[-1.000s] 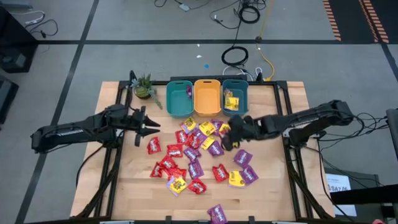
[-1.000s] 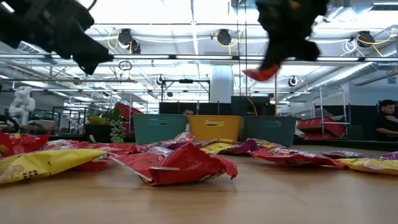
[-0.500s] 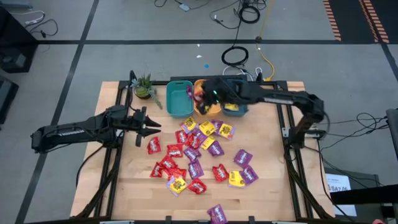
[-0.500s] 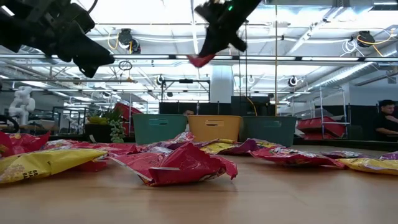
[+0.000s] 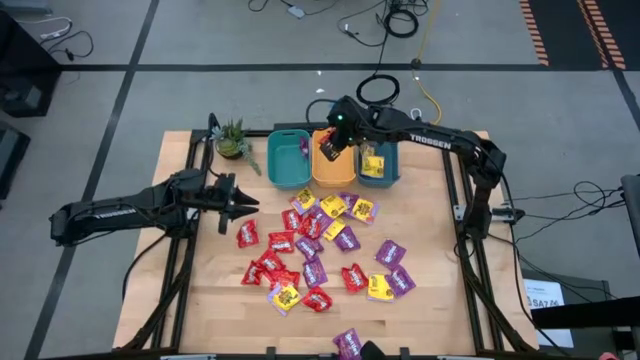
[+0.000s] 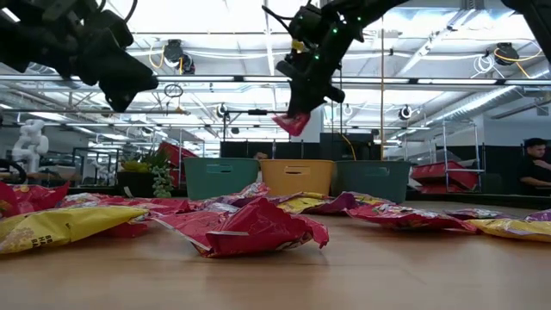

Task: Sort candy
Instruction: Put the red candy into the yellow bin, then put the yellow candy into the dark blue bin

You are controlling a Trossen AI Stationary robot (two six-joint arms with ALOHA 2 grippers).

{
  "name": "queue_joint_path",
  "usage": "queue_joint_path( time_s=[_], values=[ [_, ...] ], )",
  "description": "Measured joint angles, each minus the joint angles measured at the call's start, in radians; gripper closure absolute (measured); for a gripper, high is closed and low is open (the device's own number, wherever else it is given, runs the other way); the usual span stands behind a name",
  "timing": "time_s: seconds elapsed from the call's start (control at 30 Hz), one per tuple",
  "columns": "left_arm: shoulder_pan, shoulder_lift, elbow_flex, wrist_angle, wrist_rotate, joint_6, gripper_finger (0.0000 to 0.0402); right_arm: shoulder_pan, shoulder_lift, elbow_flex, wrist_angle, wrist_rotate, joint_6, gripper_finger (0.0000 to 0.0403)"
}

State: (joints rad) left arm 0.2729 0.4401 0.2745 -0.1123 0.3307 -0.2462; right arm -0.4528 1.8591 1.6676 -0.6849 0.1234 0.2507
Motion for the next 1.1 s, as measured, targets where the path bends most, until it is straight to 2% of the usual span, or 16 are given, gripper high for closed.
queue_joint_path(
  time_s=[0.13, 0.3, 0.53, 0.7, 0.8, 0.9, 1.0, 1.1],
  values=[
    [0.001, 0.000, 0.000, 0.016, -0.020, -0.008, 0.0278, -0.005, 0.000, 0.000, -0.004, 0.000, -0.032, 0.0254],
    [0.000, 0.000, 0.000, 0.126, -0.025, 0.057, 0.0278, -0.005, 0.000, 0.000, -0.029, 0.001, -0.030, 0.0209],
    [-0.025, 0.000, 0.000, 0.158, -0.106, 0.071, 0.0278, 0.007, 0.000, 0.001, -0.069, 0.006, -0.004, 0.0162],
    [-0.124, 0.000, 0.000, 0.158, -0.174, 0.049, 0.0278, 0.048, -0.001, 0.001, -0.068, -0.012, -0.128, 0.0157],
    [-0.191, 0.000, 0.000, 0.158, -0.232, 0.044, 0.0278, 0.073, -0.002, 0.001, -0.068, 0.127, -0.109, 0.0162],
    [-0.239, 0.000, 0.000, 0.158, -0.272, 0.044, 0.0278, 0.074, -0.002, 0.001, -0.038, 0.061, -0.151, 0.0168],
    [-0.265, 0.000, 0.000, 0.157, -0.283, 0.044, 0.0278, 0.076, -0.002, 0.001, -0.048, 0.163, -0.098, 0.0177],
    [-0.276, 0.000, 0.000, 0.157, -0.284, 0.044, 0.0278, 0.072, -0.002, 0.001, -0.057, 0.115, -0.093, 0.0185]
  ],
)
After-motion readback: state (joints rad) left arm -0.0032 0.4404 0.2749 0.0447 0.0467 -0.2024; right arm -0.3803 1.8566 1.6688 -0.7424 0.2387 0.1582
